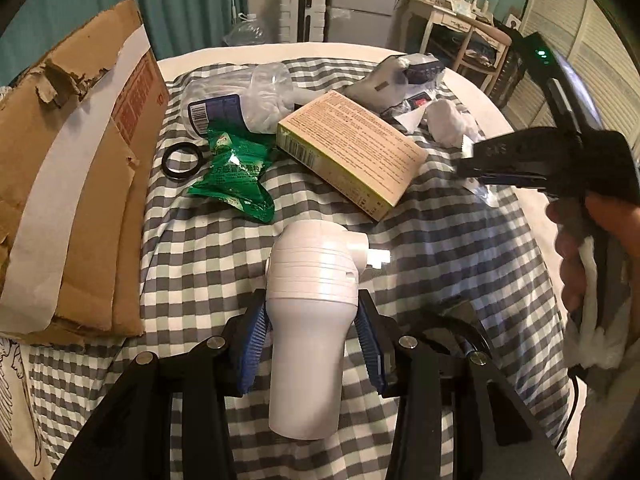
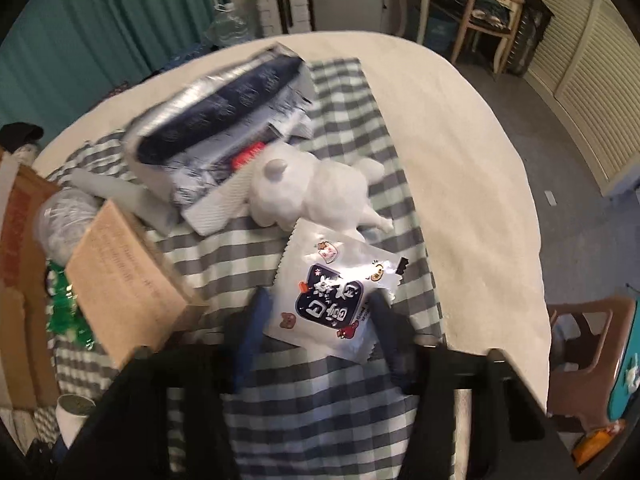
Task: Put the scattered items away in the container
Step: 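Carry bottle and sachet into the cardboard box and open both tools, then move left tool to the black tape roll while right tool reaches the white plush toy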
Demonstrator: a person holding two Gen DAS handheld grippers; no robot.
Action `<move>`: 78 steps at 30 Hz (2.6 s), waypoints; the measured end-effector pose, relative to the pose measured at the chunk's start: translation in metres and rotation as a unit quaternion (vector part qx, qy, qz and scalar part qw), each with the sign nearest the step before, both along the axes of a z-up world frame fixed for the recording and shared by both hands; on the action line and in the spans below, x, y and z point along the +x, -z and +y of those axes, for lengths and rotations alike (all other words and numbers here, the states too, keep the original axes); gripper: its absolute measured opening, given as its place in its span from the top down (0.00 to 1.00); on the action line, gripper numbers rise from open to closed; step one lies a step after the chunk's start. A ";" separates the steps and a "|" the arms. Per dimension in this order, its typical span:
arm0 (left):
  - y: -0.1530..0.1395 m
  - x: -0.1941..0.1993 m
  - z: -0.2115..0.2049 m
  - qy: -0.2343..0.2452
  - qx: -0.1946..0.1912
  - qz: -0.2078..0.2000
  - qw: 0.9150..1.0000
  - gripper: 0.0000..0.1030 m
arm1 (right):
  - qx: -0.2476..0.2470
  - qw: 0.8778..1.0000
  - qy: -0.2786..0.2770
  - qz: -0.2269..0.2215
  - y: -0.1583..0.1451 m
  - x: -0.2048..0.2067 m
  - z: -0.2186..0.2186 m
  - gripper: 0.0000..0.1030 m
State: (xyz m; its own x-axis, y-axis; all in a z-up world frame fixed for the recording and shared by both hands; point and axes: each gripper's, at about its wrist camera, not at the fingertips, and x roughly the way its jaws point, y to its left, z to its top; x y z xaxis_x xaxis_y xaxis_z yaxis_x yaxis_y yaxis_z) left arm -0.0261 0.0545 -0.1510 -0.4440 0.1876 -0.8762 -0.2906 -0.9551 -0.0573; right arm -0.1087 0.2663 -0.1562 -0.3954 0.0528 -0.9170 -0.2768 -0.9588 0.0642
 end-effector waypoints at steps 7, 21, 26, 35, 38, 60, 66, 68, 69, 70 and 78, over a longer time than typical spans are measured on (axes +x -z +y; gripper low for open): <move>-0.014 0.001 -0.003 -0.005 0.010 0.022 1.000 0.58 | 0.017 0.999 -0.018 0.022 -0.034 0.014 -0.011 0.95; -0.119 0.005 -0.025 -0.034 0.062 0.109 0.992 0.58 | -0.040 0.982 -0.088 0.163 -0.165 0.075 -0.074 0.96; -0.161 -0.001 -0.064 -0.086 0.097 0.142 0.981 0.58 | -0.044 0.975 -0.122 0.182 -0.184 0.087 -0.107 0.96; -0.179 -0.030 -0.161 -0.182 0.112 0.137 0.967 0.58 | -0.059 0.955 -0.204 0.205 -0.224 0.071 -0.195 0.96; -0.166 -0.041 -0.199 -0.220 0.114 0.114 0.962 0.58 | -0.065 0.948 -0.232 0.208 -0.225 0.063 -0.232 0.96; -0.148 -0.048 -0.219 -0.238 0.086 0.102 0.962 0.09 | -0.040 0.962 -0.186 0.195 -0.207 0.039 -0.234 0.45; -0.140 -0.020 -0.141 -0.153 0.080 0.098 0.980 0.09 | 0.024 0.973 -0.151 0.173 -0.202 0.072 -0.155 0.44; -0.132 -0.005 -0.106 -0.116 0.086 0.095 0.985 0.09 | 0.033 0.979 -0.108 0.171 -0.195 0.084 -0.120 0.43; -0.127 0.003 -0.089 -0.096 0.088 0.090 0.987 0.09 | 0.027 0.981 -0.093 0.168 -0.192 0.087 -0.105 0.43; -0.121 0.012 -0.072 -0.075 0.090 0.084 0.990 0.09 | 0.018 0.982 -0.082 0.167 -0.189 0.089 -0.094 0.43; -0.058 0.048 0.026 0.023 0.016 0.057 0.998 0.09 | -0.027 0.983 -0.053 0.176 -0.182 0.084 -0.047 0.43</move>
State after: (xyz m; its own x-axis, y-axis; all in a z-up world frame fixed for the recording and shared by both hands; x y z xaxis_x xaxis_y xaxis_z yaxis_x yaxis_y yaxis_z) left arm 0.0218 0.0807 -0.0927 -0.5313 0.2369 -0.8134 -0.3403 -0.9389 -0.0513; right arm -0.0243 0.2194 0.0262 -0.6894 -0.0505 -0.7226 -0.1267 -0.9738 0.1890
